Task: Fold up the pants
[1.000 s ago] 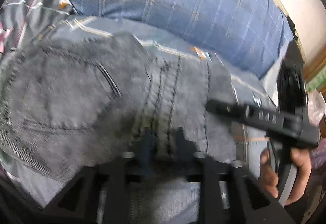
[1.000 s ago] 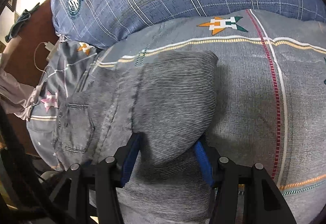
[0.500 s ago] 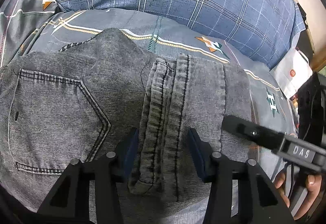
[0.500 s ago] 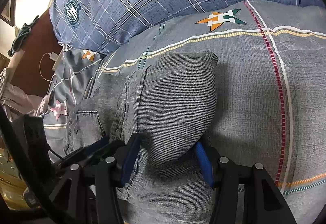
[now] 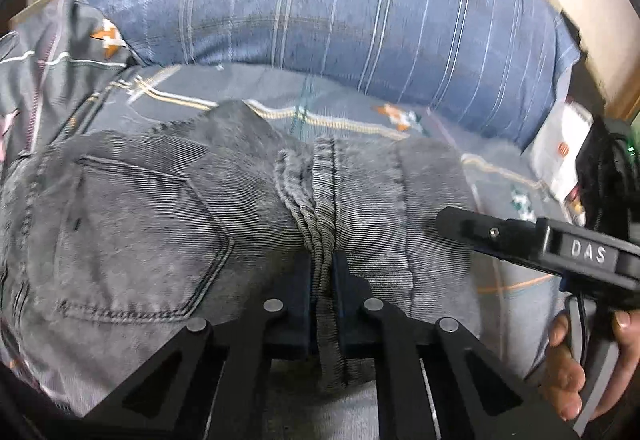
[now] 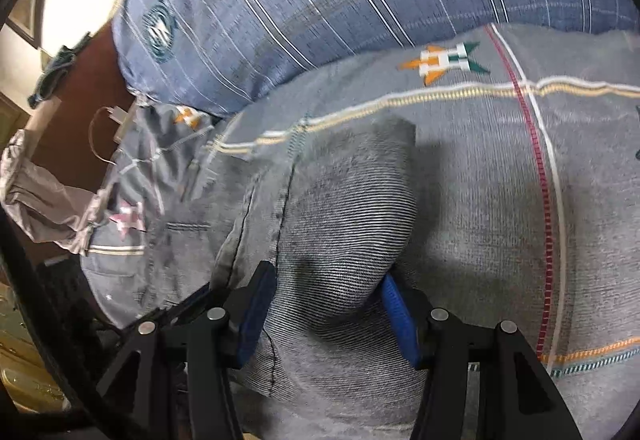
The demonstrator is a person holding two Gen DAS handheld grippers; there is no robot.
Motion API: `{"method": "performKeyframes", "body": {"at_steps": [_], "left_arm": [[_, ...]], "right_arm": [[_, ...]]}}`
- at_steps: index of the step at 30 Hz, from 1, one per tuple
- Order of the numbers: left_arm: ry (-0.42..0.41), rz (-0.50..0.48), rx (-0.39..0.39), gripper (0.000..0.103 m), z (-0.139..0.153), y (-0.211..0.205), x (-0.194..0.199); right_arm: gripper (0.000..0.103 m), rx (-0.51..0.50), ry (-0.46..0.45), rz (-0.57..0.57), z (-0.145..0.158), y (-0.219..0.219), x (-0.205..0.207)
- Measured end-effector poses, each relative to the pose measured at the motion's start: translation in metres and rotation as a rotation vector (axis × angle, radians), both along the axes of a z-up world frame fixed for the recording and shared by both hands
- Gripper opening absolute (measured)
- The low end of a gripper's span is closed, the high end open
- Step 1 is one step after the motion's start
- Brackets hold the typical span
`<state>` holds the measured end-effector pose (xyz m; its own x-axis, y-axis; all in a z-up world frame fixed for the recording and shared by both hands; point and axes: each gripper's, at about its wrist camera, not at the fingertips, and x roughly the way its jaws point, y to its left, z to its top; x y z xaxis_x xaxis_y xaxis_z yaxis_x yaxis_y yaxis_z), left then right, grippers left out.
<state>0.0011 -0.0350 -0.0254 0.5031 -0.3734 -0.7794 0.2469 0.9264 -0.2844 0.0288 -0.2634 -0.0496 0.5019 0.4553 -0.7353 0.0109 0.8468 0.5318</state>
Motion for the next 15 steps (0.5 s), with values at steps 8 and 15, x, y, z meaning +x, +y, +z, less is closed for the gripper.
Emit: {"method": "performKeyframes", "body": {"at_steps": [8,15], "left_arm": [[0.104,0.064,-0.044,0.010,-0.034,0.014,0.016],[0.092,0.073,-0.078,0.011,-0.028,0.019,0.018]], "right_arm": [[0.058,-0.010,-0.015,0.018,-0.001,0.010,0.000],[0.058,-0.040,-0.148,0.008,0.028,0.017,-0.011]]}}
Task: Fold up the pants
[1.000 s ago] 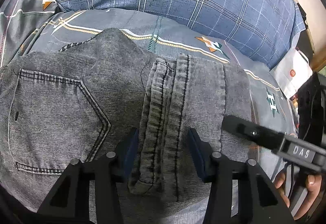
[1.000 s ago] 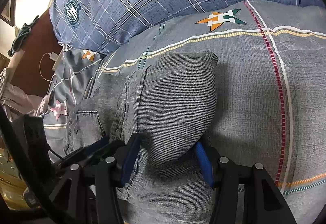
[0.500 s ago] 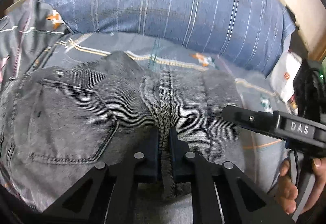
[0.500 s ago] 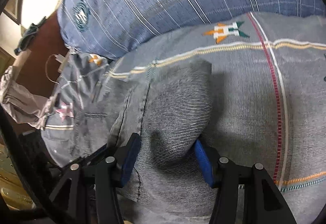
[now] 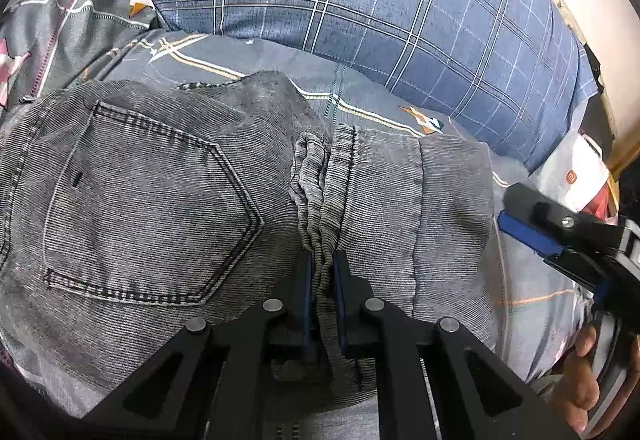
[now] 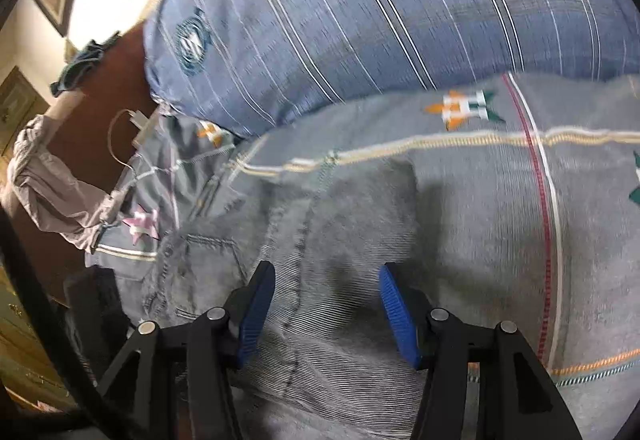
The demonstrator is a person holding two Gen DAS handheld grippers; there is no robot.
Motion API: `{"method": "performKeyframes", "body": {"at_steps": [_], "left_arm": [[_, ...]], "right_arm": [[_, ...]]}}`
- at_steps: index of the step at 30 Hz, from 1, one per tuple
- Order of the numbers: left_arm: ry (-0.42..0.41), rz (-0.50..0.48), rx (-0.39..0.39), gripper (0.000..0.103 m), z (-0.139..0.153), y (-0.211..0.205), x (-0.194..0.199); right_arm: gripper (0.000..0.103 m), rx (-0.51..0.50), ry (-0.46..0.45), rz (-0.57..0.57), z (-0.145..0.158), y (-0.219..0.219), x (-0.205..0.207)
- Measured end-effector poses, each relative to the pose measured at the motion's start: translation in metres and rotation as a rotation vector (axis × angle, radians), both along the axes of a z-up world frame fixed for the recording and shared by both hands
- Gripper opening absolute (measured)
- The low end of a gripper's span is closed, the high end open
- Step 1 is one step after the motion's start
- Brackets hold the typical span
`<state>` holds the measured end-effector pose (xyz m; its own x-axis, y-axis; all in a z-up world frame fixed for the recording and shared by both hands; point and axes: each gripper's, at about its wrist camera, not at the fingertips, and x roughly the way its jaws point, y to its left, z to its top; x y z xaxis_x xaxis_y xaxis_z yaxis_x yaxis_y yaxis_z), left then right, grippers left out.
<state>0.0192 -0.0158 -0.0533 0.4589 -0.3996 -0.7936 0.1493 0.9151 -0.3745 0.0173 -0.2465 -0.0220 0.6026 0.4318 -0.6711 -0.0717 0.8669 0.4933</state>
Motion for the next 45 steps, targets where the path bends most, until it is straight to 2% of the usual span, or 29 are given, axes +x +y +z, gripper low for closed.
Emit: {"method": "performKeyframes", "body": {"at_steps": [4,8,10,12,14,16,19,22,24,27,29,33,35,36,39,43,44,45], "left_arm": [[0.023,0.021,-0.043,0.017,-0.008,0.003,0.007],[0.027,0.016,-0.031,0.018,-0.011,0.001,0.007],[0.010,0.010,-0.017,0.015,-0.009,0.000,0.005],[-0.028,0.005,-0.018,0.010,0.000,-0.001,-0.001],[-0.089,-0.004,-0.032,0.010,0.015,0.000,-0.009],[-0.125,0.008,-0.009,0.009,0.022,0.000,-0.013],[-0.048,0.010,0.072,0.010,-0.001,-0.008,-0.003],[-0.018,0.001,0.062,0.013,-0.011,-0.008,0.001],[-0.012,0.002,0.011,0.025,-0.007,-0.003,0.002],[-0.017,0.009,-0.013,0.029,-0.008,0.003,0.004],[-0.014,0.006,-0.021,0.029,-0.011,0.006,0.003],[-0.068,-0.002,0.017,0.030,0.003,0.001,-0.002],[-0.092,-0.005,0.046,0.031,0.011,0.003,-0.002],[-0.094,0.003,0.048,0.037,0.013,0.004,-0.001],[-0.050,0.022,0.027,0.042,0.015,0.013,0.007],[-0.059,0.038,-0.016,0.044,0.028,0.027,0.006],[-0.059,0.044,-0.024,0.052,0.029,0.031,0.006],[-0.061,0.065,-0.041,0.060,0.032,0.039,0.004]], "right_arm": [[0.058,0.011,-0.006,0.040,0.002,0.013,0.003],[0.058,0.024,0.034,0.055,-0.002,0.020,0.024],[0.057,0.005,0.073,0.024,-0.008,0.016,0.038],[0.042,0.036,0.109,-0.004,-0.016,0.008,0.050],[0.041,0.061,0.109,-0.032,-0.016,-0.004,0.056],[0.041,0.075,0.101,-0.057,-0.015,-0.014,0.062],[0.042,0.110,0.133,-0.052,-0.028,-0.018,0.074],[0.041,0.141,0.146,-0.044,-0.038,-0.015,0.072],[0.042,0.158,0.130,-0.052,-0.033,-0.016,0.067],[0.042,0.154,0.098,-0.063,-0.021,-0.023,0.058],[0.042,0.128,0.116,-0.093,-0.023,-0.028,0.058],[0.042,0.150,0.189,-0.114,-0.049,-0.032,0.067],[0.042,0.163,0.174,-0.116,-0.043,-0.034,0.064],[0.042,0.159,0.155,-0.108,-0.037,-0.034,0.062],[0.044,0.116,0.129,-0.113,-0.028,-0.033,0.060],[0.045,0.160,0.141,-0.073,-0.024,-0.024,0.052],[0.056,0.140,0.125,-0.061,-0.016,-0.019,0.048],[0.071,0.128,0.109,-0.055,-0.010,-0.014,0.044]]}}
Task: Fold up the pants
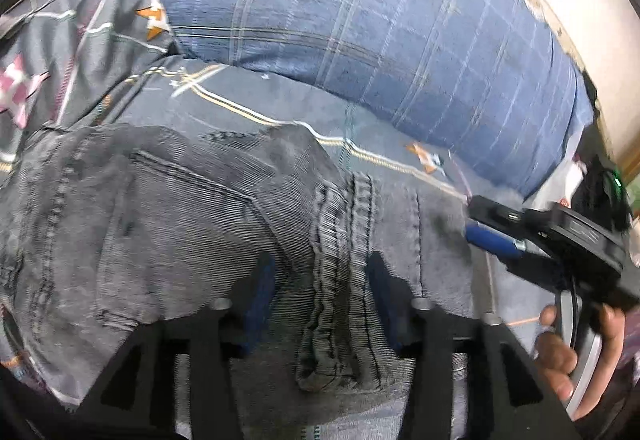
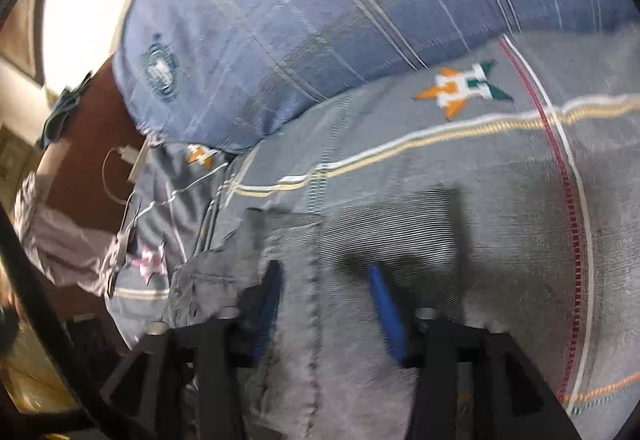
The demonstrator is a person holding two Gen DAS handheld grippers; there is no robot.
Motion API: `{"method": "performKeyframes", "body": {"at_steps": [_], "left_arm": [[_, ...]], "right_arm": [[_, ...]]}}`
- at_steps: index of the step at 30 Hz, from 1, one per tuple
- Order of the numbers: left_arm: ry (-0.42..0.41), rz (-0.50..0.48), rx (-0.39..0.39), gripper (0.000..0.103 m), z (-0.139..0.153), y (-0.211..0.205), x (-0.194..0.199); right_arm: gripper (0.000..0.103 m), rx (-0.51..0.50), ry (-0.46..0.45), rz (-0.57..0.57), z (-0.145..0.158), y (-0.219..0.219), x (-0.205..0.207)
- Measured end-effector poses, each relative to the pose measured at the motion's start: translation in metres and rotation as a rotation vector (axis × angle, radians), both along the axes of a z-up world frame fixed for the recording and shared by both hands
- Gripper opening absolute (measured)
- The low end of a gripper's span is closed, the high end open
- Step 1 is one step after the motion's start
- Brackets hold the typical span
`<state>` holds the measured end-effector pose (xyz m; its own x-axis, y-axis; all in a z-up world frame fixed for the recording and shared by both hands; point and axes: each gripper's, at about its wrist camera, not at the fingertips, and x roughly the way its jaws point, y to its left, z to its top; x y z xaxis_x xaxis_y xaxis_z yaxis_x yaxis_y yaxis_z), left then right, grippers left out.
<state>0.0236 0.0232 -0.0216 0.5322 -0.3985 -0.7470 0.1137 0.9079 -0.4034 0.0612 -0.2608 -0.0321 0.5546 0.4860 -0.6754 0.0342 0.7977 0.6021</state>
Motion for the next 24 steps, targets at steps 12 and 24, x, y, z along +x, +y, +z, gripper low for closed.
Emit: {"method": "performKeyframes", "body": {"at_steps": [12,24], "left_arm": [[0.082,0.260,-0.207,0.064,-0.023,0.113,-0.031],[0.074,0.477,-0.312,0.064,-0.034,0.213,-0.050]], "right_arm": [[0.075,0.003,-0.039,0.155,0.016,0.084,-0.029],[0.075,0.074,0.023,0.306,-0.012,0.205,0.006]]}}
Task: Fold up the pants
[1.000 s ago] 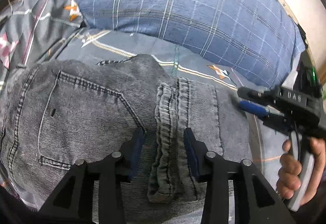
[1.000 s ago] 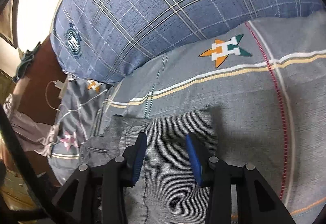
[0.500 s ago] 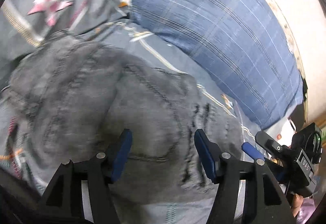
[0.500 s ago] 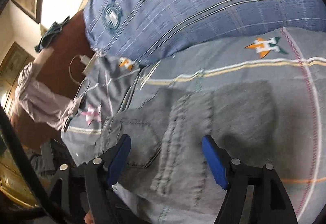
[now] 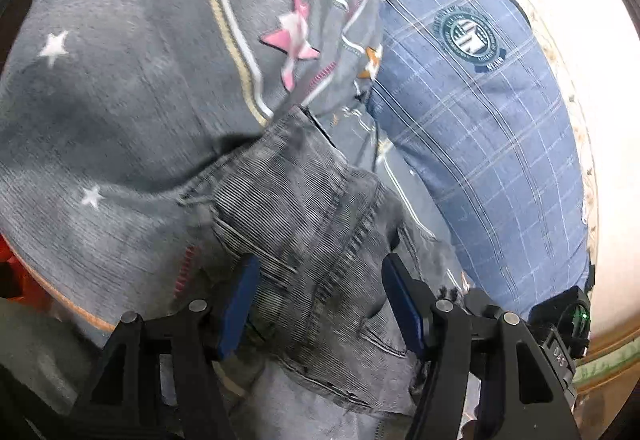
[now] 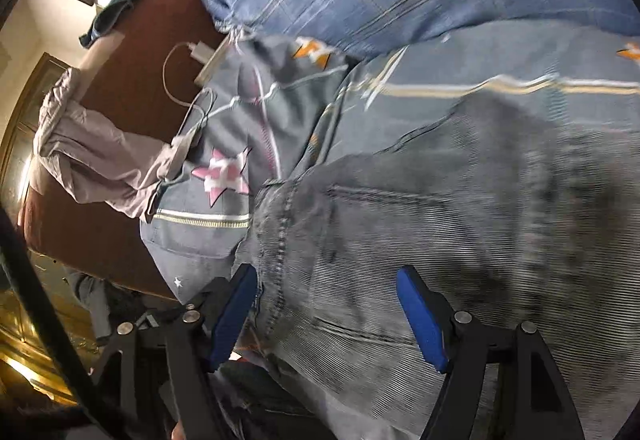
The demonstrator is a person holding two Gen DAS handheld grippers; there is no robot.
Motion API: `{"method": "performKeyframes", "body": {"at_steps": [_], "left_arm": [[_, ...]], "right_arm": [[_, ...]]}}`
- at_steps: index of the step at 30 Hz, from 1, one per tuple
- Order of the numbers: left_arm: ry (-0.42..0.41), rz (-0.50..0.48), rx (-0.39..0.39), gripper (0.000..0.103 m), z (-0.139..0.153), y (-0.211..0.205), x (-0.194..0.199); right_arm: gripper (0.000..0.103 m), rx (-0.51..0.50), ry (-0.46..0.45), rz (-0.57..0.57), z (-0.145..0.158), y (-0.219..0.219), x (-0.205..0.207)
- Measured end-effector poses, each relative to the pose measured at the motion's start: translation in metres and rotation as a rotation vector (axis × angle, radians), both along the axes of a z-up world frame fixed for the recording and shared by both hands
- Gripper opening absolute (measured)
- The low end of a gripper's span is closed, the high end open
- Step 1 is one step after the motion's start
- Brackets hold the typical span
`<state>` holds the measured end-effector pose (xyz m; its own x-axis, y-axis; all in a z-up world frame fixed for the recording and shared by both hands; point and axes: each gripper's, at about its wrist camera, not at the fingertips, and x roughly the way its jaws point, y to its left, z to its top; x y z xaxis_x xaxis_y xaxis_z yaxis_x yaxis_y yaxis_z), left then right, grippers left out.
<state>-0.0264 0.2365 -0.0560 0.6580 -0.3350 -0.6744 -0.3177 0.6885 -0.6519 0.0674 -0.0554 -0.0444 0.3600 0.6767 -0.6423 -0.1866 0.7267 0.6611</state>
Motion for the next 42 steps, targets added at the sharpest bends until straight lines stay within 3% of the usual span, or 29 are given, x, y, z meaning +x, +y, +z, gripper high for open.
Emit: {"method": "performKeyframes", "body": {"at_steps": [5,11,19,23,25,26,27,32,35,36,38,42], "left_arm": [[0.081,0.025,-0.038,0.064,-0.024,0.014,0.003],[0.142,0.041,-0.013,0.064,-0.036,0.011,0.013],[0.132,0.132,-0.045,0.064,-0.037,0.030,-0.011],[0.149,0.094,-0.038,0.064,-0.041,0.024,-0.002],[0.144,0.112,-0.016,0.051,-0.038,0.022,0.004],[0.145,0.112,-0.012,0.038,-0.037,0.019,0.011],[0.151,0.128,-0.013,0.035,-0.036,0.021,0.012],[0.141,0.141,-0.037,0.041,-0.043,0.022,0.011],[0.134,0.158,-0.054,0.039,-0.043,0.026,0.010],[0.133,0.156,-0.042,0.026,-0.041,0.023,0.011],[0.110,0.145,0.007,0.013,-0.031,0.018,0.012],[-0.029,0.094,0.151,0.009,0.005,-0.006,0.001]], "right_arm": [[0.075,0.018,0.028,0.024,-0.012,0.025,0.008],[0.075,0.027,0.045,0.040,-0.019,0.035,0.011],[0.075,0.022,0.059,0.063,-0.025,0.044,0.005],[0.075,0.007,0.056,0.071,-0.025,0.049,0.005],[0.075,0.014,0.059,0.070,-0.026,0.049,0.006],[0.075,0.012,0.060,0.069,-0.026,0.050,0.006],[0.075,0.011,0.061,0.068,-0.027,0.050,0.006],[0.075,0.013,0.062,0.073,-0.027,0.052,0.005],[0.075,0.022,0.074,0.073,-0.027,0.051,0.007],[0.075,0.025,0.074,0.075,-0.026,0.052,0.007],[0.075,0.032,0.075,0.082,-0.022,0.053,0.007],[0.075,0.059,0.056,0.105,-0.005,0.055,0.006]]}}
